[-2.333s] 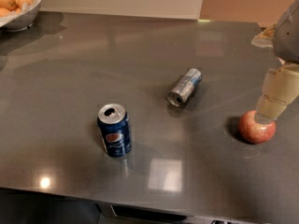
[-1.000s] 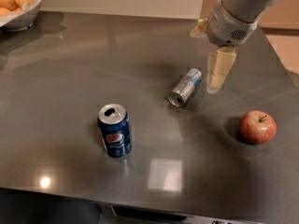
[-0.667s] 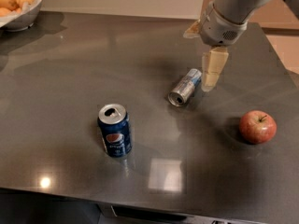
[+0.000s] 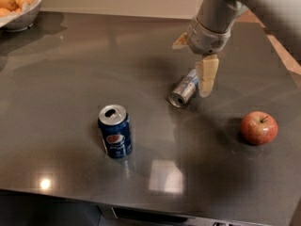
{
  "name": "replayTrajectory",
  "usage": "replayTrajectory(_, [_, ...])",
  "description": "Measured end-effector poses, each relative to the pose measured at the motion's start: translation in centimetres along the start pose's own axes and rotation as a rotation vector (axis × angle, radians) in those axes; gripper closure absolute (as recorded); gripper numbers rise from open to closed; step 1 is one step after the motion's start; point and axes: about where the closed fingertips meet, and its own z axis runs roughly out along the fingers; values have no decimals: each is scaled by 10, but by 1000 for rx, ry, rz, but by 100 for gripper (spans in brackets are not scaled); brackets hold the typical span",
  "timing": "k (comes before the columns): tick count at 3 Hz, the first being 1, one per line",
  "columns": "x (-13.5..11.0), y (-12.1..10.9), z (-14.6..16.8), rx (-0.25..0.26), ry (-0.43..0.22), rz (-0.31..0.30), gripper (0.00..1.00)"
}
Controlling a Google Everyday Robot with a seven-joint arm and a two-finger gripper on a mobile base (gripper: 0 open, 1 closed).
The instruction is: Pick redbull can
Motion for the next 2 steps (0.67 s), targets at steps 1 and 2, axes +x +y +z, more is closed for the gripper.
replayTrajectory(1, [5, 2, 15, -44, 24, -103, 0])
replayTrajectory(2, [5, 10, 27, -92, 7, -209, 0])
